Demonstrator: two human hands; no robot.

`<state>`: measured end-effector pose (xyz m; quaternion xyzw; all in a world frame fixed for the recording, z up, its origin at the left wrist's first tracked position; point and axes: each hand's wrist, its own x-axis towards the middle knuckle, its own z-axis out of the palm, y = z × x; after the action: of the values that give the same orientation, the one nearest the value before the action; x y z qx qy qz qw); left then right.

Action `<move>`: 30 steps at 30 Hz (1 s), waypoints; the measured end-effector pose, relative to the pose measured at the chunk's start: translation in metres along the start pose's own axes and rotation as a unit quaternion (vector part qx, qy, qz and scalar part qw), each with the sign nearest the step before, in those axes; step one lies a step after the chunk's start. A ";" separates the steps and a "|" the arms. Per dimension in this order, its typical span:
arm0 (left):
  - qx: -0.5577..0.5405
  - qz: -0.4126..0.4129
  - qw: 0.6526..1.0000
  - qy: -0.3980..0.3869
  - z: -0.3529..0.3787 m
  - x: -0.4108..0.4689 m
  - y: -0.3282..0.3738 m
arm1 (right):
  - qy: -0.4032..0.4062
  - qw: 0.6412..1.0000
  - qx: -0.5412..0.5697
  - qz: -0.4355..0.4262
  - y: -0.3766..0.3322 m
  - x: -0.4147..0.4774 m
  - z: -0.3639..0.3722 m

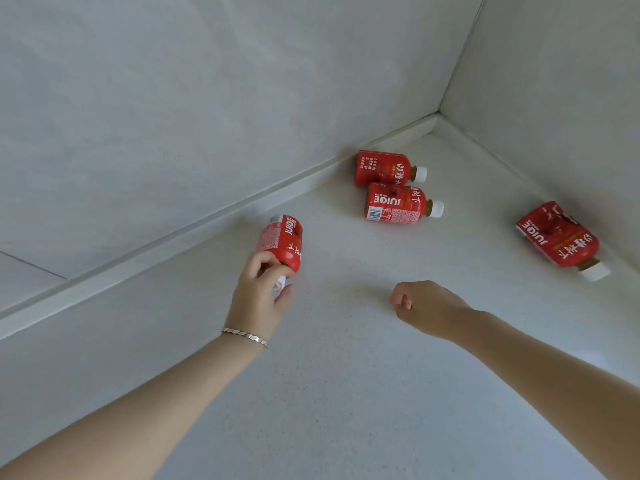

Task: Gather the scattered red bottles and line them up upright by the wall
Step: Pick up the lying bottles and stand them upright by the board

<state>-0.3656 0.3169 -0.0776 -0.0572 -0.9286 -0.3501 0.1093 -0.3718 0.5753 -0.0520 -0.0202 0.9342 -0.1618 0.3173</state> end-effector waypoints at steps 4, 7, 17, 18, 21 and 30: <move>-0.019 0.003 1.000 -0.016 -0.028 0.012 0.030 | 0.012 1.000 0.001 -0.004 0.004 -0.001 -0.006; -0.005 0.027 0.993 -0.116 -0.029 0.007 0.047 | 0.030 1.000 -0.009 0.001 0.007 -0.003 -0.011; 0.152 -0.083 0.962 -0.212 -0.018 0.008 0.054 | 0.215 0.974 0.028 0.065 0.034 0.063 -0.058; 0.151 -0.082 0.963 -0.210 -0.016 0.008 0.053 | 0.204 0.976 0.028 0.067 0.036 0.073 -0.062; 0.140 -0.085 0.965 -0.205 -0.013 0.008 0.050 | 0.197 0.975 0.067 0.076 0.035 0.097 -0.067; 0.126 -0.082 0.971 -0.186 -0.016 0.005 0.054 | 0.231 0.969 0.087 -0.009 0.029 0.055 -0.033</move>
<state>-0.3582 0.3464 -0.0304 -0.0304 -0.9706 -0.2217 -0.0886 -0.4337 0.6045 -0.0683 0.0371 0.9642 -0.2459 0.0916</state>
